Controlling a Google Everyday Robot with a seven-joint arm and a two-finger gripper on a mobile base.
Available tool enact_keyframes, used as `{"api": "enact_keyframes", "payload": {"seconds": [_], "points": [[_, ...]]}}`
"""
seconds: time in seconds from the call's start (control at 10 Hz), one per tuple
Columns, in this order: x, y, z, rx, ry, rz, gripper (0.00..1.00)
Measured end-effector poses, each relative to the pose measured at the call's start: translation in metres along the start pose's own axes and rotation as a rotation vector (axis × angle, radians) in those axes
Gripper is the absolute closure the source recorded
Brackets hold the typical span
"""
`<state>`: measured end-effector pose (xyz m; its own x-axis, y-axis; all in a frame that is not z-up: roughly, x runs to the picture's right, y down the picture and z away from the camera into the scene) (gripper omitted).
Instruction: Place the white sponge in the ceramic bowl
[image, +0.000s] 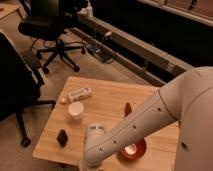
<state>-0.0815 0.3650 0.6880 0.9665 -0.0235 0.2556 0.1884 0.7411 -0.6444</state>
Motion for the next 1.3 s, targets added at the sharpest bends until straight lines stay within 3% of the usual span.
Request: {"api": "enact_keyframes", "payload": {"seconds": [0.2, 0.6, 1.3], "points": [[-0.002, -0.003, 0.006, 0.007, 0.014, -0.019, 0.35], [-0.009, -0.018, -0.002, 0.064, 0.006, -0.021, 0.35], [-0.005, -0.013, 0.004, 0.066, 0.019, -0.023, 0.35]]}}
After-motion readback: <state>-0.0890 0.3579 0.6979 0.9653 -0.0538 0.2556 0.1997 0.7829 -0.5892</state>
